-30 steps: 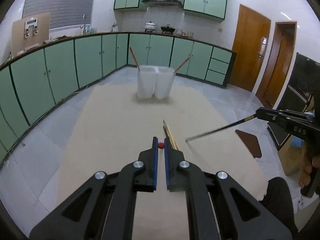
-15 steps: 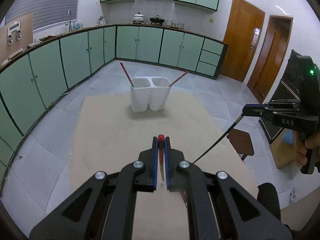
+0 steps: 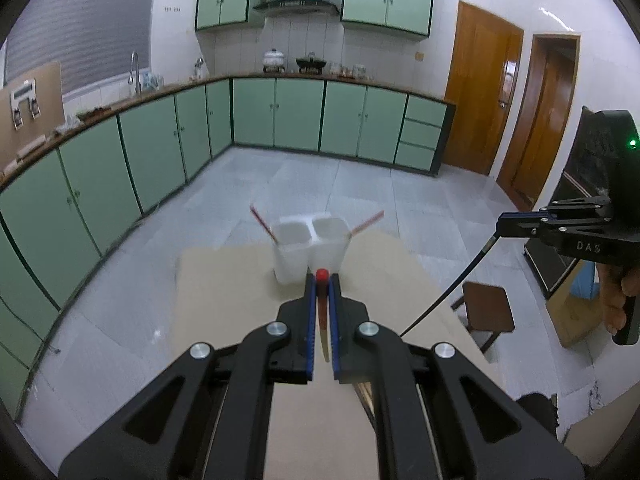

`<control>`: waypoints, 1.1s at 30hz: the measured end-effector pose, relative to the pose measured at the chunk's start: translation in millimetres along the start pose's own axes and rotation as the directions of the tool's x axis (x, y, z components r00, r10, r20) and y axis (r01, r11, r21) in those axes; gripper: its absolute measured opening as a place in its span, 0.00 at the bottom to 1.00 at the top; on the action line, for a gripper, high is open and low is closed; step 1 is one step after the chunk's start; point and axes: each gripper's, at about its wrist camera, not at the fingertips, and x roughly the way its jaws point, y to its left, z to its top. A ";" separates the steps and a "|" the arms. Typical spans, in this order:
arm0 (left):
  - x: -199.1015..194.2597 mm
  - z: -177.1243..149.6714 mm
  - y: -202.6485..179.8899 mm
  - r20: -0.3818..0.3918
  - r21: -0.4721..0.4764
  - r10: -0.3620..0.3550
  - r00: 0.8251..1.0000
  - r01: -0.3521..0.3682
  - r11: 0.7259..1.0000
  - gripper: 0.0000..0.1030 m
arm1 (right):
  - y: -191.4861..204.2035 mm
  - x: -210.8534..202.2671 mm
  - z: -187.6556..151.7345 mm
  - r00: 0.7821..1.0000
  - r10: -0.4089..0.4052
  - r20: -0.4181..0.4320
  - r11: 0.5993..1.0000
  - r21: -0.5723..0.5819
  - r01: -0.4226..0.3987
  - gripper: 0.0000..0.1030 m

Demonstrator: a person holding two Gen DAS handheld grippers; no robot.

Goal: Organize utensils
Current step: 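Lift both held chopsticks and carry them toward the white holder, then lower both chopsticks into the holder compartments and open both tools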

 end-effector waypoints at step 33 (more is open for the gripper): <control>165.3 133.3 48.5 0.061 -0.106 0.101 0.993 -0.095 0.990 0.05 | -66.1 129.4 152.5 0.989 -0.102 0.111 0.987 0.134 0.087 0.06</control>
